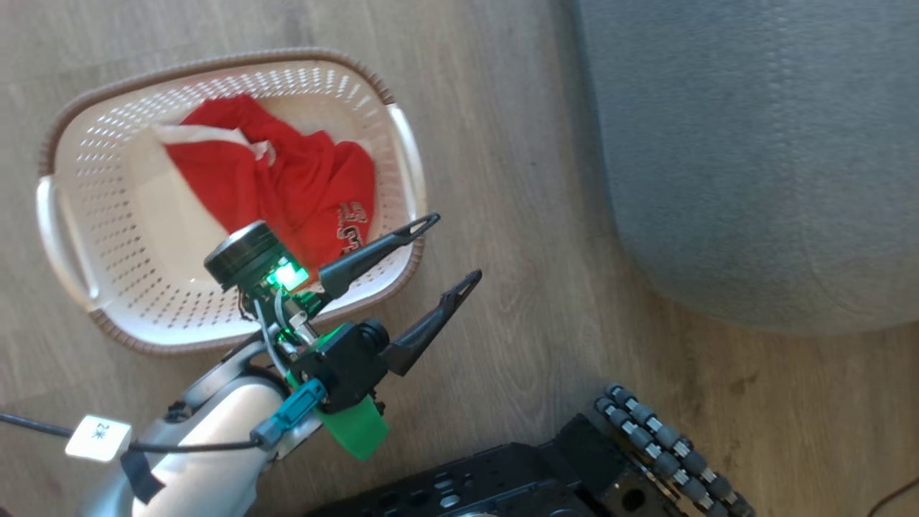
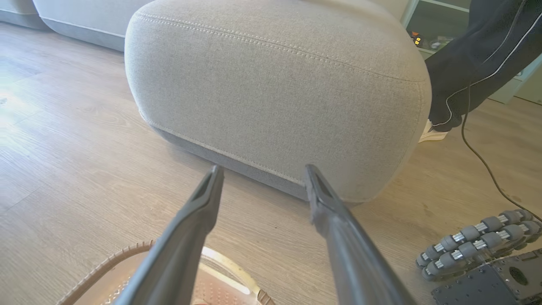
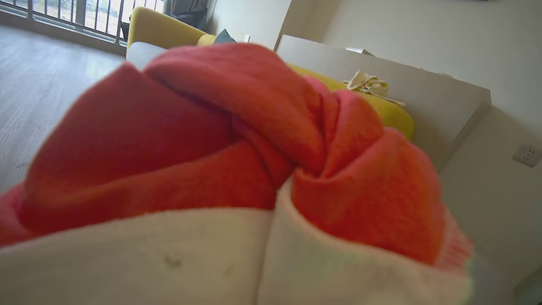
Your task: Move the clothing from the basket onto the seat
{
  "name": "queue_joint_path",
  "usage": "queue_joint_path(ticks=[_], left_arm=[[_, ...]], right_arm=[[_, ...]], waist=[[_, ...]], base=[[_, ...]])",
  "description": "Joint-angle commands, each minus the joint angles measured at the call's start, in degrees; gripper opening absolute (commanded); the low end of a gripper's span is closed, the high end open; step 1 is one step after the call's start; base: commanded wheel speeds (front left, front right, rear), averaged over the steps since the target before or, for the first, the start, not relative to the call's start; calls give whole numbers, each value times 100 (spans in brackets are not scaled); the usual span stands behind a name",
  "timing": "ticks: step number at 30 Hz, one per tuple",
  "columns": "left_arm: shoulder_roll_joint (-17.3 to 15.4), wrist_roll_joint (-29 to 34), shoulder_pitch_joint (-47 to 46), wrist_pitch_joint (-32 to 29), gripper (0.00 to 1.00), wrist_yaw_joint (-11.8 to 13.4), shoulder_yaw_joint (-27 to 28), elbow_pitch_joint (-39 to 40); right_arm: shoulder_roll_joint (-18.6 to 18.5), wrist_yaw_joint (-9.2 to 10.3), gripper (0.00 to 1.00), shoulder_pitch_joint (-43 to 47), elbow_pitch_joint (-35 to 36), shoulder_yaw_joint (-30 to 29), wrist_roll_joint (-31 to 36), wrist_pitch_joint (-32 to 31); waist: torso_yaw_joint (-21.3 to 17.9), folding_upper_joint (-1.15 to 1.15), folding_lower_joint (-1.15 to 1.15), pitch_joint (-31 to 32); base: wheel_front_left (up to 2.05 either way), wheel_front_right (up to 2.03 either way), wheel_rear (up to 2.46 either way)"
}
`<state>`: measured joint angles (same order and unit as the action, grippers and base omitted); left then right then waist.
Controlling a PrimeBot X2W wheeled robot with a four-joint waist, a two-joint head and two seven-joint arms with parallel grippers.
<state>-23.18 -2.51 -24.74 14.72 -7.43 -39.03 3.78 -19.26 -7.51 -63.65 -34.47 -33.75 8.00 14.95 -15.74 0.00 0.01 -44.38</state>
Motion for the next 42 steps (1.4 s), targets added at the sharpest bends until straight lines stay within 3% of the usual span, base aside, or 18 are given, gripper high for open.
queue_joint_path(ticks=[1, 16, 23, 24, 25, 26, 34, 42], left_arm=[[8, -1, -29, 28, 100, -6, 93, 222], [418, -92, -32, 28, 100, -5, 183, 251], [445, -115, -39, 28, 100, -5, 140, 209], [452, -118, -38, 28, 100, -5, 145, 204], [463, -122, -34, 28, 100, -5, 149, 199], [478, -126, -27, 28, 100, -5, 150, 194], [633, -176, 27, 28, 100, -5, 3, 88], [959, -200, 158, 28, 100, -5, -125, -118]], right_arm=[[-256, 2, 0, -149, -79, -143, 109, 5], [-382, 2, 0, -343, -2012, -438, 938, 5], [-318, 2, 0, -277, -2323, -560, 1230, 5], [-315, 2, 6, -280, -2334, -577, 1262, 5], [-317, 2, 44, -285, -2318, -597, 1292, 5], [-315, 2, 100, -285, -2282, -625, 1315, 5], [-332, 2, 100, -118, -2272, -759, 1568, 5], [-495, 2, 100, 404, -2617, -682, 1847, -2]], waist=[[185, 0, -1, -101], [597, 0, -1, -308], [615, 0, -1, -189], [613, 0, -1, -169], [614, 0, -1, -147], [616, 0, -1, -125], [675, 0, -1, 255], [740, 0, -1, 1179]], base=[[0, 0, 0], [0, 0, 0], [0, 0, 0], [0, 0, 0], [0, 0, 0], [0, 0, 0], [0, 0, 0], [0, 0, 0]])
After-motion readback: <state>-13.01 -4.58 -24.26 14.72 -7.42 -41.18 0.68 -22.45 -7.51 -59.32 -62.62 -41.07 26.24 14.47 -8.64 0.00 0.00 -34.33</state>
